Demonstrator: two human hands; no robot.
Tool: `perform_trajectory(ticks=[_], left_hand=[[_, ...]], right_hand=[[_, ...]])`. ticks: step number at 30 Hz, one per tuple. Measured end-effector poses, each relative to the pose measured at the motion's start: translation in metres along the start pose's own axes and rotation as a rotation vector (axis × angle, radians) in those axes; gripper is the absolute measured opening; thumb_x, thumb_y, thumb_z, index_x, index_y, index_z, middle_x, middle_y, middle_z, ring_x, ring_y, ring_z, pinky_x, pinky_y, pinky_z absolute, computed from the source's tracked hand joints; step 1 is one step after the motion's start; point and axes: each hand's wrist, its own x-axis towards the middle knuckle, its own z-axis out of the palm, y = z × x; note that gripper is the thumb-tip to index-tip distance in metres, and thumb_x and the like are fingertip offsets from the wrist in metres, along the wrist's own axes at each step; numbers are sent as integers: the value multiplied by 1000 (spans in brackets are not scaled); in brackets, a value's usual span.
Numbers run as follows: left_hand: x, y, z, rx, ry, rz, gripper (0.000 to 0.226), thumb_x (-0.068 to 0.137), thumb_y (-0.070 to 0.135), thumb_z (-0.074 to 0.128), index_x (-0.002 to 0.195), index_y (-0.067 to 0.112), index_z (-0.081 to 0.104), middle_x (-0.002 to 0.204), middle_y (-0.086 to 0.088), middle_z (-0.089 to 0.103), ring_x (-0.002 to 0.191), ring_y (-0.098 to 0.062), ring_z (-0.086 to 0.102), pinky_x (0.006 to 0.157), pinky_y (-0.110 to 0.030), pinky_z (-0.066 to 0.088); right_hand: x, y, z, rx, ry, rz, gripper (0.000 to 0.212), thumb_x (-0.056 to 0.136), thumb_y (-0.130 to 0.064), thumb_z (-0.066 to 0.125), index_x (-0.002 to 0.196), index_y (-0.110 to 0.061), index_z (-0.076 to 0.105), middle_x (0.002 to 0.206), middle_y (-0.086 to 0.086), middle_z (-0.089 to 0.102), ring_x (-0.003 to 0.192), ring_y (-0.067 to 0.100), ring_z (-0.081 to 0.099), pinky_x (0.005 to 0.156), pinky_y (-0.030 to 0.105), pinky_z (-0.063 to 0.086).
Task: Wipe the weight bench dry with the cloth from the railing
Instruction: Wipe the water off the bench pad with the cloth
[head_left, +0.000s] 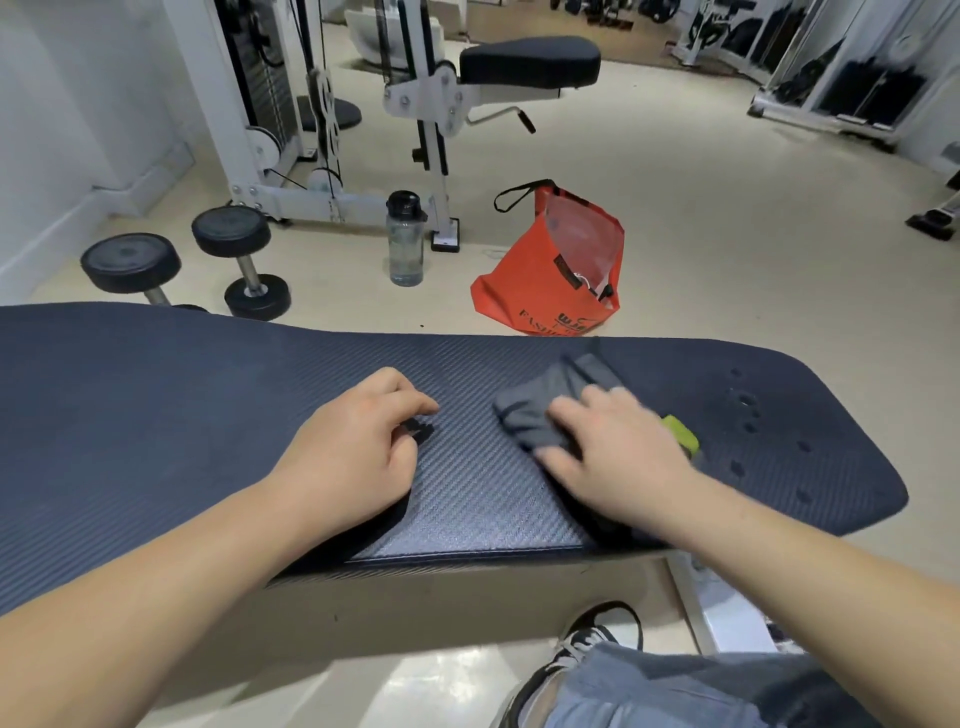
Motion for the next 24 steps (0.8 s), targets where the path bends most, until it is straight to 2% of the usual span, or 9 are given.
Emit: perform_trajectory(ticks=[3, 6, 8, 12, 14, 17, 21, 22, 24], left_hand=[[2, 1, 4, 6, -19, 10, 42, 86, 12, 49, 119, 27, 71, 110, 14, 60, 92, -11, 60, 78, -39, 56], [4, 6, 11, 9, -40, 35, 42, 86, 12, 50, 120, 26, 70, 110, 15, 59, 94, -11, 61, 78, -37, 56], [4, 11, 13, 9, -38, 48, 41, 87, 9, 53, 120, 26, 70, 110, 15, 59, 87, -8, 59, 75, -34, 54], [7, 13, 14, 4, -42, 57, 41, 87, 9, 55, 121, 26, 70, 111, 17, 59, 87, -6, 58, 75, -31, 53], [9, 13, 15, 5, -40, 50, 41, 87, 9, 55, 121, 27, 70, 111, 17, 59, 88, -7, 58, 75, -33, 54], [12, 16, 20, 1, -50, 57, 40, 87, 10, 55, 120, 26, 71, 111, 17, 60, 89, -8, 59, 76, -37, 55], [20, 30, 29, -7, -46, 106, 38, 83, 16, 51, 114, 27, 71, 108, 14, 61, 89, -12, 61, 75, -38, 55], [22, 35, 32, -8, -46, 118, 39, 83, 17, 50, 114, 27, 71, 108, 14, 61, 89, -12, 61, 75, -38, 56], [25, 45, 37, -8, -58, 130, 39, 83, 18, 51, 115, 29, 71, 109, 15, 61, 90, -11, 60, 74, -37, 56]], right_hand=[[-27, -32, -7, 74, -108, -269, 43, 88, -69, 48, 111, -33, 54, 106, -2, 55, 109, 25, 53, 77, 37, 46], [-20, -20, -10, 128, -152, -305, 49, 83, -74, 45, 111, -36, 57, 102, -9, 55, 109, 18, 54, 72, 34, 44], [-3, 8, -6, 130, -104, -185, 50, 82, -74, 42, 108, -33, 57, 106, -7, 59, 113, 21, 56, 77, 37, 49], [22, 67, -2, 84, 3, 279, 38, 94, -63, 48, 108, -28, 55, 119, 9, 63, 120, 35, 55, 89, 45, 50], [22, 68, -1, 53, -2, 353, 41, 96, -61, 46, 114, -25, 55, 122, 12, 62, 120, 38, 54, 91, 47, 51], [7, 32, 1, -10, 22, 134, 42, 94, -64, 49, 111, -26, 56, 113, 7, 62, 116, 34, 56, 86, 44, 52], [-9, 4, -5, 163, -89, -251, 46, 86, -74, 49, 102, -32, 58, 97, -5, 57, 107, 22, 57, 75, 40, 51], [-6, 12, -8, 176, -127, -256, 47, 85, -76, 49, 102, -33, 59, 96, -8, 56, 108, 20, 56, 75, 40, 52], [2, 38, -11, 170, -121, -129, 43, 86, -74, 50, 96, -33, 55, 99, -8, 57, 113, 20, 56, 78, 39, 51]])
